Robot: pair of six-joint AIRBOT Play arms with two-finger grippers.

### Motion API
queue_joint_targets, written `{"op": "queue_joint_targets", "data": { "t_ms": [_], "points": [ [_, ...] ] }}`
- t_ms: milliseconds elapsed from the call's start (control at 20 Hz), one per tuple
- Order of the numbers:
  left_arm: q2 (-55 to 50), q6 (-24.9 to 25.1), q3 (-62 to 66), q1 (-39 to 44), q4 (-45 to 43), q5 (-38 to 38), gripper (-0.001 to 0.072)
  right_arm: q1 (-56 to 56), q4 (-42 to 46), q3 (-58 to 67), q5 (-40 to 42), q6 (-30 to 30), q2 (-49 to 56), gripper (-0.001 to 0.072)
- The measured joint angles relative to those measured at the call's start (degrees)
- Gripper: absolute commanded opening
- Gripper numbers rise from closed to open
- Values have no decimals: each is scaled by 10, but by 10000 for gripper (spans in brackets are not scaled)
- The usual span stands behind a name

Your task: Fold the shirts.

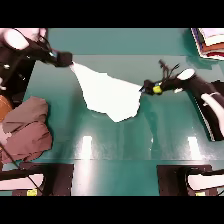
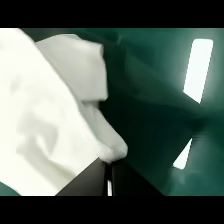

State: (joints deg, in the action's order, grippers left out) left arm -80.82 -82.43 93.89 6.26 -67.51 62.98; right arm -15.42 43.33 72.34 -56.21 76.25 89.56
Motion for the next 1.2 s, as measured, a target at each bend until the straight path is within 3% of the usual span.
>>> {"op": "queue_joint_targets", "data": {
  "t_ms": [500, 750, 1000, 1200],
  "points": [
    [244, 0, 165, 0, -9, -3, 20, 57, 72, 236, -95, 2, -277, 20],
    [304, -1, 211, 0, -5, -9, 20, 60, 148, 298, -122, 43, -361, 20],
    [281, 1, 195, 0, -8, -13, 21, 61, 184, 313, -129, 67, -353, 20],
    [187, 10, 150, 0, -38, 1, 21, 54, 197, 315, -147, 77, -248, 20]
  ]
}}
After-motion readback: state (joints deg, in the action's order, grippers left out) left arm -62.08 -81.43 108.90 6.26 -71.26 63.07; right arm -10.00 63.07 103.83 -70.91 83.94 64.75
